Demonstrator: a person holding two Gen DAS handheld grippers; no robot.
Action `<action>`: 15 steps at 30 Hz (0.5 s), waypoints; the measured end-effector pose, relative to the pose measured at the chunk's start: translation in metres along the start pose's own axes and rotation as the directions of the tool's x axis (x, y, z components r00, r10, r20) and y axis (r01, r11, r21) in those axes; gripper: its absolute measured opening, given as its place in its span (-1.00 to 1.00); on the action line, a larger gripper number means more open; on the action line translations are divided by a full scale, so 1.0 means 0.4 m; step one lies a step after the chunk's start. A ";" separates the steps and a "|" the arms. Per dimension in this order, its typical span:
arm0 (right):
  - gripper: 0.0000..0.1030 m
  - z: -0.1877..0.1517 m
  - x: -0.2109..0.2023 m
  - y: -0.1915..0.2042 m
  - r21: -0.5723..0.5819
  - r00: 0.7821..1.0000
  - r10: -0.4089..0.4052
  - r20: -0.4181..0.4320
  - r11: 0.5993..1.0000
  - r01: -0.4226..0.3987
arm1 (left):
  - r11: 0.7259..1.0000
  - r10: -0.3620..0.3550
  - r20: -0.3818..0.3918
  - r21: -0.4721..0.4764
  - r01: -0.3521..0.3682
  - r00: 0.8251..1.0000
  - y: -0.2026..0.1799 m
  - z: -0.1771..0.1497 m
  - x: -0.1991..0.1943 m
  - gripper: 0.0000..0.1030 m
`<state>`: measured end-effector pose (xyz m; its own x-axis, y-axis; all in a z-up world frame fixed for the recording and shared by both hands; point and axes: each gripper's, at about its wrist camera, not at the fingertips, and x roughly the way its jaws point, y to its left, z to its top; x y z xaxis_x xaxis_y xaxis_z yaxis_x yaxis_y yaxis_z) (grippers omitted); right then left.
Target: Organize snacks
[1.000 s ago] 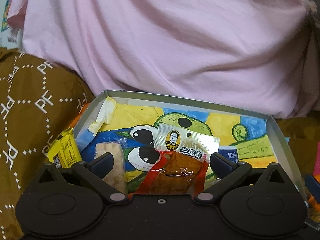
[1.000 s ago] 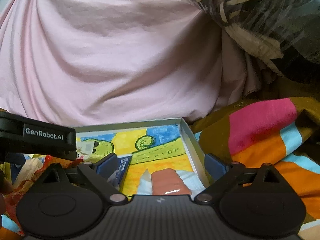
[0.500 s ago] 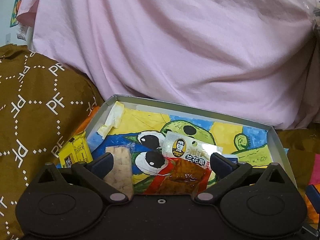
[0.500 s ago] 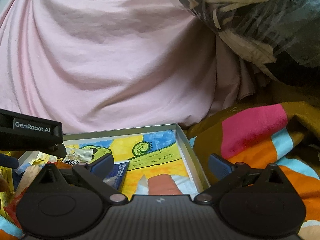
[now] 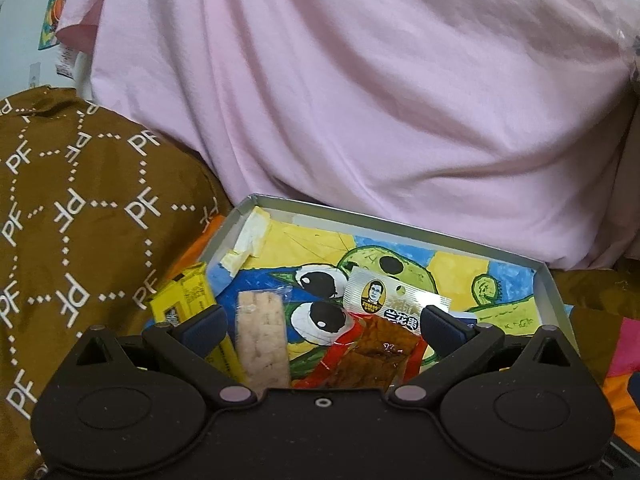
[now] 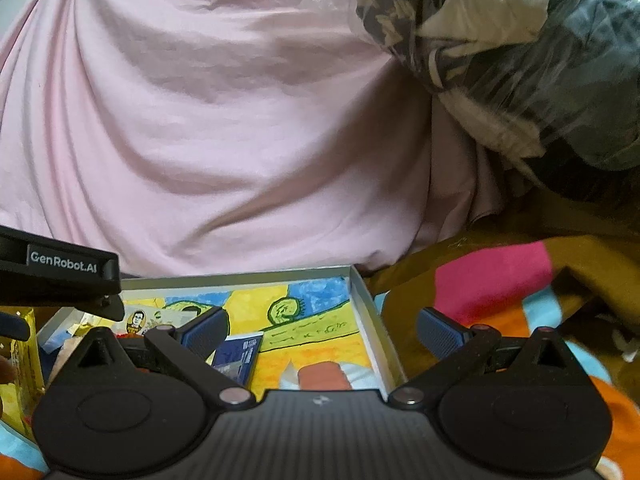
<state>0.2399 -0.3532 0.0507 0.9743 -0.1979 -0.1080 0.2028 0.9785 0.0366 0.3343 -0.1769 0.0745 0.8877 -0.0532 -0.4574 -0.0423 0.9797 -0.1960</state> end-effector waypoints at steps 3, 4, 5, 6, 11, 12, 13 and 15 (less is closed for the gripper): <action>1.00 0.012 -0.021 -0.002 -0.004 1.000 -0.007 0.006 1.000 0.007 | 1.000 0.003 0.005 0.001 -0.003 1.000 0.009 0.000 -0.024 0.98; 1.00 0.017 -0.029 -0.002 -0.008 1.000 -0.009 0.009 1.000 0.009 | 1.000 0.007 0.007 0.000 -0.007 1.000 0.013 -0.003 -0.033 0.98; 1.00 0.021 -0.036 -0.001 -0.012 1.000 -0.010 0.012 1.000 0.011 | 1.000 0.012 0.011 -0.001 -0.012 1.000 0.018 -0.006 -0.041 0.98; 1.00 0.024 -0.043 0.001 -0.017 1.000 -0.013 0.015 1.000 0.013 | 1.000 0.020 0.018 -0.008 -0.020 1.000 0.025 -0.012 -0.052 0.98; 1.00 0.035 -0.084 0.014 -0.058 0.999 -0.035 0.025 0.998 0.036 | 0.998 0.043 -0.001 -0.044 -0.043 0.999 0.060 -0.037 -0.083 0.98; 1.00 0.038 -0.095 0.016 -0.066 0.999 -0.037 0.030 0.997 0.039 | 0.997 0.047 -0.003 -0.056 -0.047 0.999 0.068 -0.042 -0.092 0.98; 1.00 0.041 -0.105 0.016 -0.073 0.999 -0.040 0.035 0.996 0.043 | 0.997 0.047 -0.001 -0.066 -0.047 0.999 0.077 -0.046 -0.102 0.98; 1.00 0.046 -0.126 0.017 -0.087 0.998 -0.043 0.042 0.995 0.047 | 0.997 0.044 0.005 -0.069 -0.043 0.999 0.089 -0.054 -0.124 0.98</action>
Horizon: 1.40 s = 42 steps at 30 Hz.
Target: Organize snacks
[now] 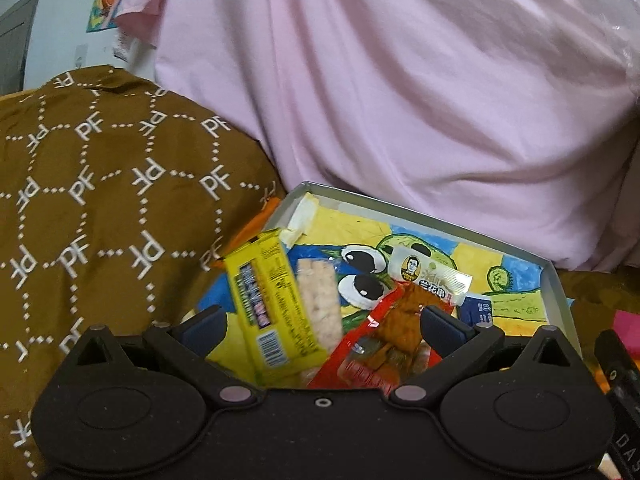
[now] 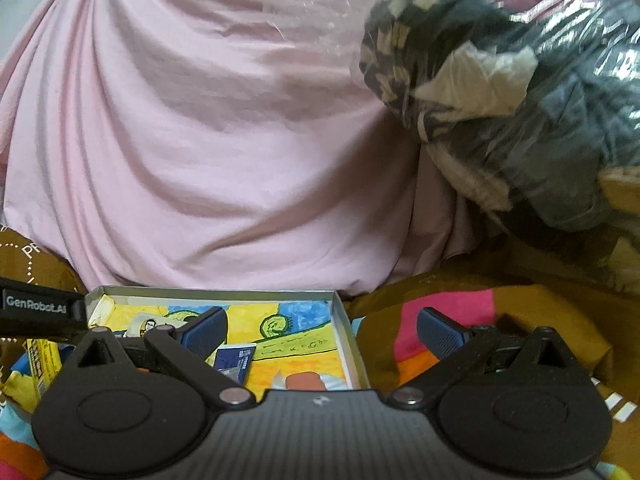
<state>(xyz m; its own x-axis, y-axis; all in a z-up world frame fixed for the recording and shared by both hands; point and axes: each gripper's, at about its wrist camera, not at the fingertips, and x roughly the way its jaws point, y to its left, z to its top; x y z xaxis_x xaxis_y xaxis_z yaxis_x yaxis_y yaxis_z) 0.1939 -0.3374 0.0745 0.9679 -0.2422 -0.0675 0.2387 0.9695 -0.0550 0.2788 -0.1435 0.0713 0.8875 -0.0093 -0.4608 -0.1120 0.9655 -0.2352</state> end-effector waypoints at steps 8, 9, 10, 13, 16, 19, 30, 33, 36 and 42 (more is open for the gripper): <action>1.00 0.004 -0.081 0.002 -0.047 1.000 0.006 0.000 0.999 -0.006 | 0.999 0.034 0.095 0.016 -0.035 0.995 0.035 -0.024 -0.103 0.99; 1.00 0.003 -0.089 0.004 -0.056 1.000 0.009 -0.002 0.998 -0.009 | 0.999 0.038 0.101 0.012 -0.039 0.994 0.039 -0.025 -0.112 0.99; 1.00 0.001 -0.097 0.007 -0.067 1.000 0.010 -0.004 0.998 -0.010 | 0.999 0.039 0.106 0.008 -0.040 0.994 0.043 -0.028 -0.120 0.99; 1.00 -0.008 -0.117 0.016 -0.092 1.000 0.011 -0.011 0.996 -0.012 | 0.999 0.037 0.108 0.020 -0.039 0.993 0.052 -0.038 -0.142 0.98; 1.00 -0.017 -0.134 0.026 -0.109 1.000 0.019 -0.022 0.994 -0.021 | 0.997 0.053 0.110 0.045 -0.058 0.993 0.058 -0.054 -0.161 0.99; 1.00 -0.023 -0.151 0.031 -0.113 0.999 0.021 -0.024 0.993 -0.024 | 0.997 0.053 0.111 0.048 -0.058 0.992 0.071 -0.068 -0.179 0.98; 1.00 -0.026 -0.188 0.018 -0.079 0.999 0.010 -0.031 0.997 -0.013 | 0.996 0.069 0.121 0.049 -0.076 0.990 0.113 -0.084 -0.206 0.99; 1.00 -0.023 -0.198 0.014 -0.076 1.000 0.004 -0.023 0.997 -0.006 | 0.996 0.069 0.127 0.052 -0.076 0.990 0.114 -0.082 -0.213 0.99; 1.00 -0.023 -0.208 0.011 -0.076 1.000 0.004 -0.019 0.997 -0.005 | 0.996 0.065 0.134 0.060 -0.074 0.989 0.112 -0.084 -0.221 0.99; 1.00 -0.028 -0.220 0.004 -0.057 1.000 0.013 -0.026 0.998 -0.015 | 0.996 0.058 0.128 0.065 -0.067 0.990 0.113 -0.090 -0.237 0.99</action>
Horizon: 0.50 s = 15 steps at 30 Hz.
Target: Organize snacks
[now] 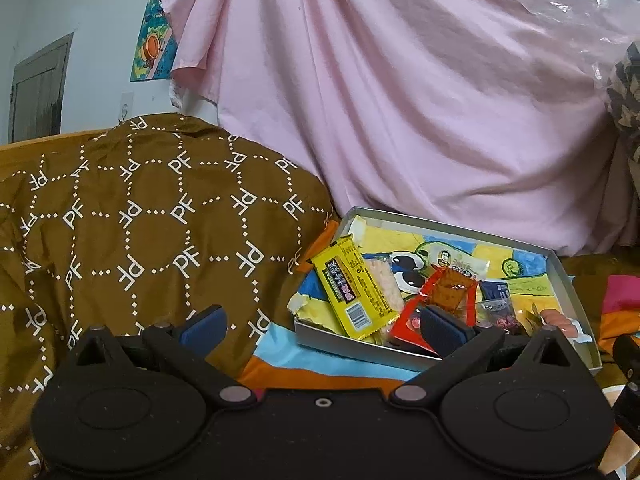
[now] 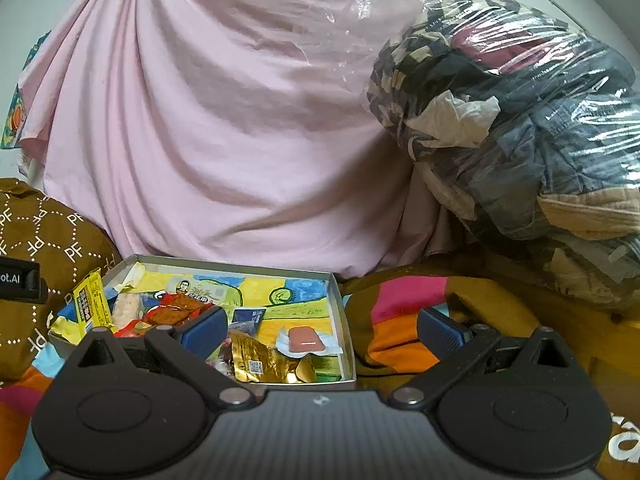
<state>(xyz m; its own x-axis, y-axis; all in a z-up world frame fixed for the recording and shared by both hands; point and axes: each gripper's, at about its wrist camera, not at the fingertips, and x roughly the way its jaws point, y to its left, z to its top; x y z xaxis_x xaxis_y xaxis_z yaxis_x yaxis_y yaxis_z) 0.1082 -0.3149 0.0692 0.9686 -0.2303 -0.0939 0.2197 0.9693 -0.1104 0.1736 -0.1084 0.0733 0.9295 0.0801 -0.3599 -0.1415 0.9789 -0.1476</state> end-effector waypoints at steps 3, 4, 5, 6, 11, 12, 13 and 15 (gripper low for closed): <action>1.00 -0.001 -0.003 -0.003 0.015 1.000 0.001 -0.007 1.000 -0.001 | 1.000 0.000 -0.001 0.003 0.000 1.000 0.004 0.001 -0.006 0.99; 1.00 0.000 -0.006 -0.004 0.017 1.000 0.001 -0.007 1.000 -0.001 | 1.000 -0.001 0.000 0.003 0.001 1.000 0.006 0.001 -0.009 0.99; 1.00 0.000 -0.009 -0.004 0.017 1.000 0.001 -0.005 1.000 -0.001 | 1.000 -0.002 0.002 0.002 0.002 1.000 0.008 0.002 -0.011 0.99; 1.00 -0.001 -0.012 -0.003 0.015 1.000 0.001 -0.003 1.000 -0.001 | 1.000 -0.003 0.004 0.002 0.003 1.000 0.009 0.003 -0.014 0.99; 1.00 -0.004 -0.028 0.008 -0.007 1.000 0.007 0.003 1.000 -0.007 | 1.000 -0.002 0.010 0.013 0.002 1.000 0.018 0.000 -0.027 0.99; 1.00 -0.005 -0.031 0.011 -0.012 1.000 0.008 0.004 1.000 -0.008 | 1.000 -0.001 0.013 0.018 0.001 1.000 0.021 -0.001 -0.031 0.99; 1.00 -0.006 -0.036 0.014 -0.017 1.000 0.010 0.005 1.000 -0.010 | 1.000 0.001 0.014 0.022 -0.001 1.000 0.024 -0.002 -0.034 0.99; 1.00 -0.009 -0.046 0.021 -0.029 1.000 0.014 0.006 0.999 -0.014 | 1.000 0.004 0.018 0.027 -0.004 1.000 0.032 -0.005 -0.043 0.99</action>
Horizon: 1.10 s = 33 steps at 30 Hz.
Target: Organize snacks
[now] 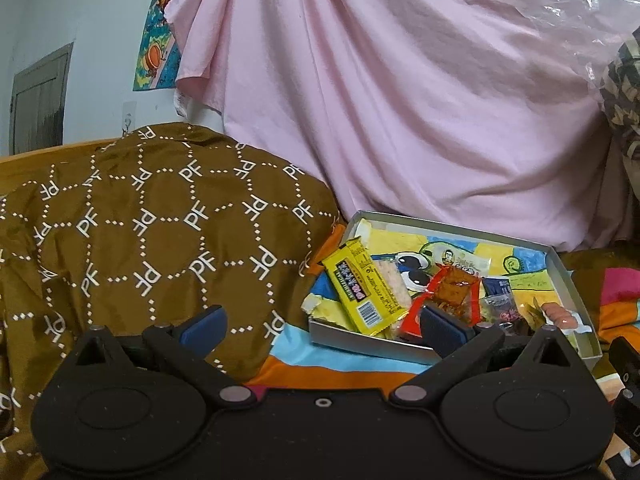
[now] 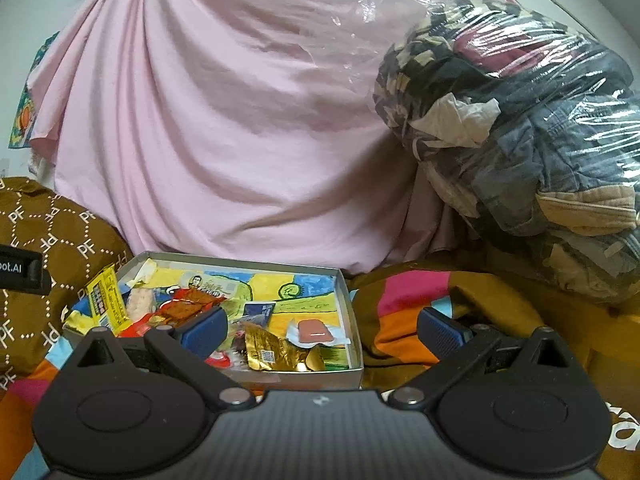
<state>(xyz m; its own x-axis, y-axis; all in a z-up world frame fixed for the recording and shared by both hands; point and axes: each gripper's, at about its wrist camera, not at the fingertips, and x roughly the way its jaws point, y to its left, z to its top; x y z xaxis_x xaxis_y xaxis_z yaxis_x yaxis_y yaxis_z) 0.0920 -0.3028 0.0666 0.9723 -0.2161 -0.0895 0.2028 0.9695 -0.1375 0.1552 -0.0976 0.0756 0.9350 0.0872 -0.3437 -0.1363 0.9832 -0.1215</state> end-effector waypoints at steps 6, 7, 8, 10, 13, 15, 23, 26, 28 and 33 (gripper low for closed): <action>1.00 -0.006 -0.017 0.012 0.014 0.999 0.034 -0.020 0.999 -0.034 | 1.000 0.008 0.005 0.005 -0.008 1.000 0.037 -0.014 -0.021 0.99; 1.00 -0.007 -0.018 0.011 0.025 0.999 0.040 -0.027 0.999 -0.039 | 1.000 0.010 0.004 0.005 -0.010 1.000 0.043 -0.017 -0.023 0.99; 1.00 -0.008 -0.019 0.012 0.032 0.999 0.044 -0.031 0.999 -0.043 | 1.000 0.010 0.003 0.007 -0.010 1.000 0.049 -0.019 -0.025 0.99; 1.00 -0.010 -0.024 0.016 0.029 0.998 0.045 -0.035 0.999 -0.044 | 1.000 0.014 0.000 0.012 -0.014 1.000 0.061 -0.022 -0.028 0.99; 1.00 -0.011 -0.035 0.025 0.017 0.998 0.046 -0.032 0.999 -0.045 | 1.000 0.016 -0.008 0.014 -0.016 1.000 0.076 -0.025 -0.033 0.99; 1.00 -0.011 -0.041 0.033 0.010 0.998 0.050 -0.029 0.999 -0.050 | 1.000 0.022 -0.011 0.015 -0.022 1.000 0.086 -0.027 -0.038 0.99; 1.00 -0.010 -0.070 0.070 -0.029 0.996 0.083 -0.015 0.996 -0.083 | 0.999 0.029 -0.014 0.036 -0.028 0.999 0.109 -0.036 -0.057 0.99; 1.00 -0.013 -0.082 0.084 -0.048 0.995 0.096 -0.015 0.994 -0.096 | 0.999 0.026 -0.010 0.047 -0.026 1.000 0.115 -0.039 -0.067 0.99; 1.00 -0.015 -0.091 0.093 -0.055 0.995 0.102 -0.014 0.993 -0.103 | 0.998 0.026 -0.006 0.055 -0.025 1.000 0.120 -0.043 -0.074 0.99; 1.00 -0.022 -0.114 0.108 -0.070 0.993 0.114 -0.024 0.991 -0.116 | 0.998 0.019 -0.008 0.065 -0.018 1.000 0.134 -0.053 -0.089 0.99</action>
<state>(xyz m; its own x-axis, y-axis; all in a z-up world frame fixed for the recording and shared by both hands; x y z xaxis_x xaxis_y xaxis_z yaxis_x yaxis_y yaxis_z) 0.0553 -0.2522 0.0561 0.9860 -0.1065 -0.1284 0.0802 0.9776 -0.1947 0.1076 -0.0514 0.0615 0.9296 0.1045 -0.3534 -0.1319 0.9898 -0.0543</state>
